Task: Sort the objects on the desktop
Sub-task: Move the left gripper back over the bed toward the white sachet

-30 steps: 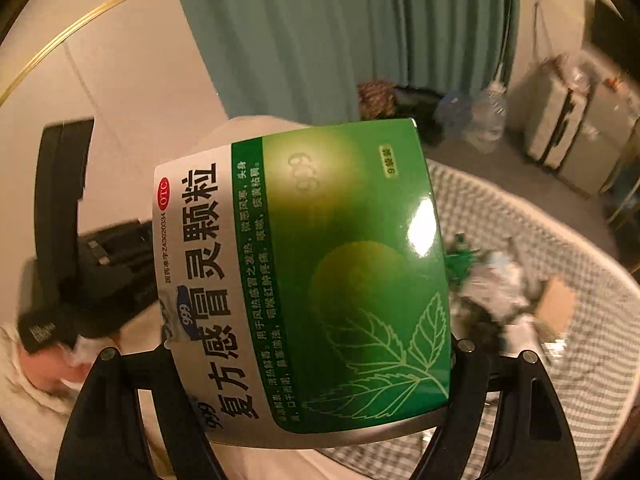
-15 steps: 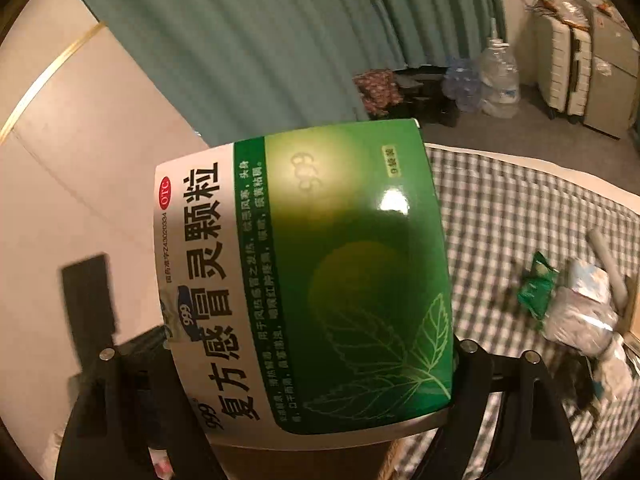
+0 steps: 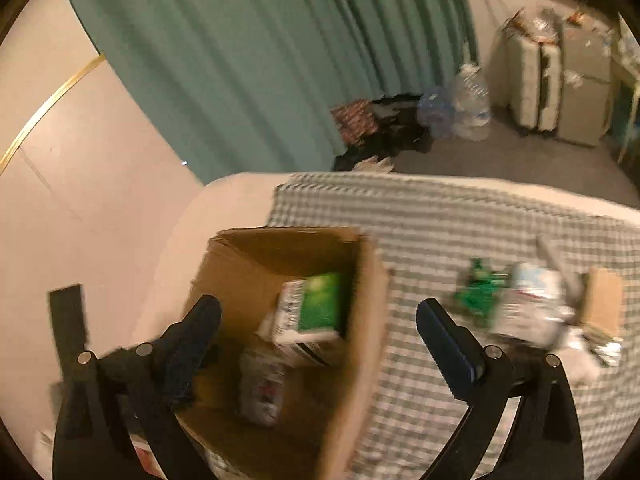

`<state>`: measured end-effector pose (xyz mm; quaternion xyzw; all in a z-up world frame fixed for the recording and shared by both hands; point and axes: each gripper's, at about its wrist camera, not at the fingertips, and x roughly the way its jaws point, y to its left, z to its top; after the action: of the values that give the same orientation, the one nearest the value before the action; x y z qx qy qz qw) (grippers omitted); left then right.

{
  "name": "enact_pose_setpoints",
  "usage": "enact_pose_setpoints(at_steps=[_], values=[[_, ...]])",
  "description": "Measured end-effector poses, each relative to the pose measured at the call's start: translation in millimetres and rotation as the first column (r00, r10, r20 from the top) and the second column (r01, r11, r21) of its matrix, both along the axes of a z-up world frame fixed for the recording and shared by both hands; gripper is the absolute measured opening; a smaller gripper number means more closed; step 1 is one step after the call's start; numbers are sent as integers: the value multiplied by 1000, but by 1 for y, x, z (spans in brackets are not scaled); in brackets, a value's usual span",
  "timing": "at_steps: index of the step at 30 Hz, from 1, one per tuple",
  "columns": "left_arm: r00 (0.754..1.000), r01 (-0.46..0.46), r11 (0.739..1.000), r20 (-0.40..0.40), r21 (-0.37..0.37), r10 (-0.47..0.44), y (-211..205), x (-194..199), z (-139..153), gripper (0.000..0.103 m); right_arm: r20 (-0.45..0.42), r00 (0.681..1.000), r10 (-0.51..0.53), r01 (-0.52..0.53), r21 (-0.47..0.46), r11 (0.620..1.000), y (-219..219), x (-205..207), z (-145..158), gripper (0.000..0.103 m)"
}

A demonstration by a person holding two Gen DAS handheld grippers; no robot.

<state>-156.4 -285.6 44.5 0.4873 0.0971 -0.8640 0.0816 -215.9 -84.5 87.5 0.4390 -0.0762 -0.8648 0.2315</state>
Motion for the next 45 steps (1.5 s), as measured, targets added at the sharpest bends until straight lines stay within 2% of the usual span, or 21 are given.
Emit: enact_pose_setpoints(at_steps=[3,8,12,15,17,19,21,24,27,30,33,35,38,42,45], values=[[996,64,998,-56,-8,-64,35,13,19,88,-57,997,-53,54,28,998,48,24,21,99],[991,110,993,-79,44,-106,92,35,35,88,-141,980,-142,149,42,988,131,70,53,99],[987,147,988,-73,52,-143,143,51,42,88,-163,962,-220,233,68,970,187,97,56,99],[986,152,986,-85,72,-146,179,64,42,89,-157,952,-261,278,93,956,217,116,44,99],[984,160,985,-86,60,-154,202,70,37,91,-173,950,-261,283,116,952,232,128,34,99],[985,155,988,-88,30,-152,223,74,26,94,-204,943,-263,297,155,942,241,139,25,99],[989,133,991,-68,-5,-133,245,78,2,97,-228,936,-268,311,180,933,253,149,13,99],[987,157,987,-39,-42,-159,274,81,-39,97,-215,938,-270,312,192,931,269,159,-21,99],[983,184,982,10,-41,-184,295,79,-79,97,-187,936,-299,334,197,922,284,159,-58,99],[981,186,982,67,-45,-183,304,77,-113,97,-99,939,-329,341,152,928,299,157,-100,99],[987,158,986,51,-48,-156,306,83,-133,97,-8,940,-342,340,134,931,309,148,-126,99],[983,175,984,60,-33,-173,304,85,-144,97,54,933,-356,350,103,931,312,140,-139,99],[980,192,980,65,-43,-189,308,92,-156,97,77,924,-375,369,85,926,316,133,-147,99],[973,226,974,58,-13,-225,312,99,-167,97,95,915,-392,386,82,919,316,128,-151,99],[954,291,956,90,-27,-287,326,98,-178,97,127,906,-403,395,81,915,318,126,-154,99]])
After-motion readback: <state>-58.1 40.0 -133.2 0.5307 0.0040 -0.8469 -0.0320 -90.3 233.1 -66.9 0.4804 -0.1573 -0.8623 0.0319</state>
